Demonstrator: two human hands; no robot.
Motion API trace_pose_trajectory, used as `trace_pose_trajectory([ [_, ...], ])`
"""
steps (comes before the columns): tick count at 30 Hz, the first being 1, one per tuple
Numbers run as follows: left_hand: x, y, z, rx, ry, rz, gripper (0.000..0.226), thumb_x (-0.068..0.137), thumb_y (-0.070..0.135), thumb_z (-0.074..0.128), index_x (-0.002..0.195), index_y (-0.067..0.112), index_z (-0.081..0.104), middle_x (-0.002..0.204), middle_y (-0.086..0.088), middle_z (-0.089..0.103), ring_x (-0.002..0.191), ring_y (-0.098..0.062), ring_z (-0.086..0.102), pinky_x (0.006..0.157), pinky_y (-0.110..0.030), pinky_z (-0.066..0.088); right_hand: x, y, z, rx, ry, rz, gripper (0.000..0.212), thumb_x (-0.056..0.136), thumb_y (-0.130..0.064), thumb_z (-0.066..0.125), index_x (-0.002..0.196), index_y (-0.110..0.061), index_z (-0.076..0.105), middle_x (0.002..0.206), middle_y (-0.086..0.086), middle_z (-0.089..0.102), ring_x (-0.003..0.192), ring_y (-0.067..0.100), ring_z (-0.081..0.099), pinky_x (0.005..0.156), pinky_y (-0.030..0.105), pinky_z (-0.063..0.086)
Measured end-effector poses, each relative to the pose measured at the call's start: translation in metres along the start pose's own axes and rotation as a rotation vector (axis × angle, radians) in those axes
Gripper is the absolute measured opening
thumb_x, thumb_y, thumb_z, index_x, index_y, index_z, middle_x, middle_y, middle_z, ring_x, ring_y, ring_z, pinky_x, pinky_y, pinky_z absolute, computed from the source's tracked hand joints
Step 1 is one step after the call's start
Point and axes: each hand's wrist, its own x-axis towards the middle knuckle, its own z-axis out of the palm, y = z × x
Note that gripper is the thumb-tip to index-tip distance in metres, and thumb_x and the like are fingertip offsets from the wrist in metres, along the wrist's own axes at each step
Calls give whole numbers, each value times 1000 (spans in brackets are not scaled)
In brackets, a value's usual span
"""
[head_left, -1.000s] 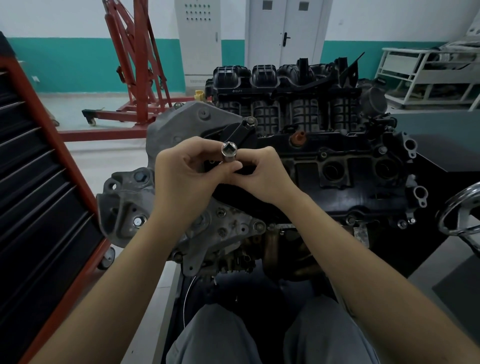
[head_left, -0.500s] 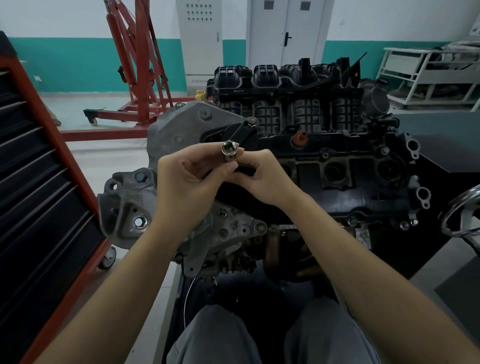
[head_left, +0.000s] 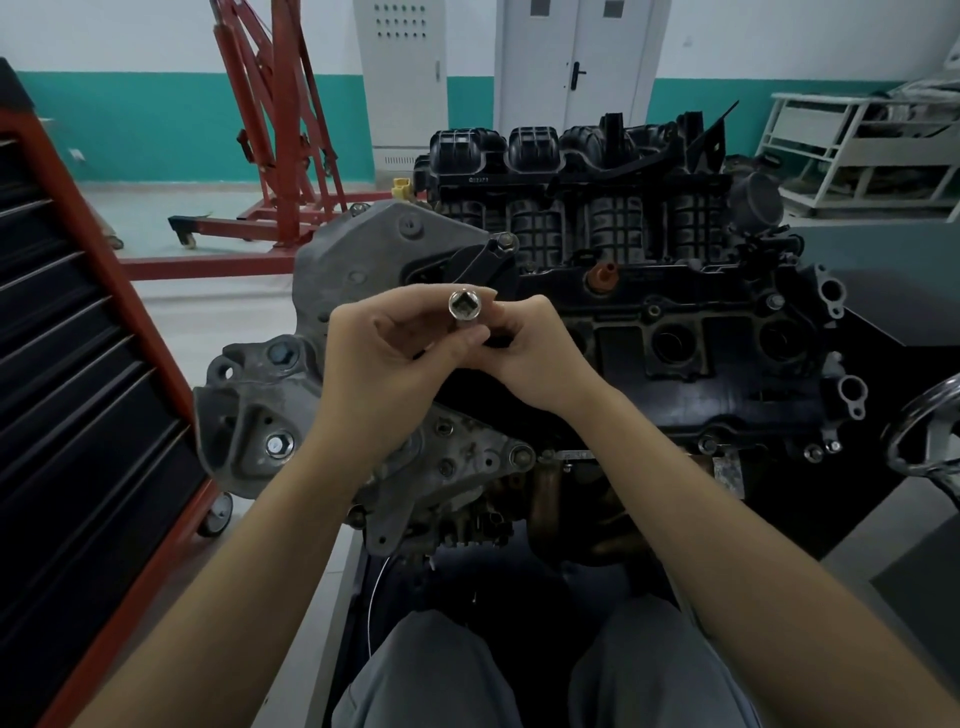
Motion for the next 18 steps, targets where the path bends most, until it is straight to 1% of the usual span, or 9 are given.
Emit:
trace_pose_trajectory([
  [3, -1, 1, 2, 69, 49, 16, 28, 72, -4, 79, 96, 7, 71, 90, -1, 73, 85, -13, 72, 80, -26, 56, 1, 2, -1, -40, 27, -3, 11, 78, -7, 76, 89, -7, 73, 83, 8, 73, 81, 21, 71, 75, 41, 57],
  [4, -2, 1, 4, 86, 84, 21, 28, 71, -3, 80, 95, 8, 71, 89, 1, 73, 83, -11, 72, 79, -24, 56, 1, 2, -1, -49, 35, -5, 13, 78, -8, 77, 90, -4, 73, 84, 10, 73, 81, 22, 71, 76, 42, 57],
  [7, -3, 1, 6, 57, 120, 10, 33, 74, -7, 76, 102, 9, 69, 91, 3, 72, 87, -9, 72, 80, -21, 55, 1, 1, 0, -46, 8, -30, 22, 81, -3, 74, 102, -11, 70, 92, 0, 72, 89, 11, 70, 80, 26, 54],
  [9, -4, 0, 4, 14, 68, -6, 35, 77, -11, 71, 107, 6, 68, 95, 2, 73, 91, -12, 72, 83, -22, 55, 0, 0, 1, -54, -20, -30, 29, 83, 0, 69, 107, -17, 65, 92, -7, 69, 89, 3, 68, 80, 19, 50],
  [10, -4, -1, 2, -5, 42, -18, 36, 77, -12, 70, 108, 6, 68, 95, 4, 73, 92, -13, 71, 83, -23, 55, 0, -1, 1, -63, -23, -31, 31, 83, 0, 68, 107, -19, 64, 92, -8, 68, 89, 2, 67, 79, 18, 50],
  [12, -3, -1, -1, -5, 21, -40, 35, 76, -11, 72, 106, 8, 69, 93, 6, 74, 91, -14, 71, 82, -24, 55, 1, 0, 1, -67, -14, -20, 30, 83, -2, 70, 106, -21, 65, 93, -5, 70, 89, 6, 69, 80, 22, 53],
  [15, -3, 0, 0, 135, 96, -4, 28, 70, -1, 82, 94, 9, 73, 88, 2, 74, 83, -13, 72, 77, -24, 57, 1, 1, 0, -67, -7, -3, 17, 81, -4, 74, 96, -13, 71, 89, 4, 73, 86, 15, 71, 80, 39, 57],
  [16, -4, 0, 1, 162, 134, 3, 27, 68, 1, 84, 91, 11, 73, 86, 3, 73, 80, -11, 72, 75, -23, 57, 2, 2, -1, -65, -2, -3, 15, 80, -5, 76, 94, -8, 72, 88, 7, 73, 86, 17, 71, 80, 41, 57],
  [18, -4, 1, 3, 162, 160, 6, 29, 69, 2, 83, 92, 16, 72, 86, 9, 72, 80, -7, 72, 75, -20, 56, 1, 2, -1, -47, 0, -13, 19, 79, -4, 77, 97, -4, 71, 91, 7, 73, 88, 17, 71, 81, 40, 56],
])
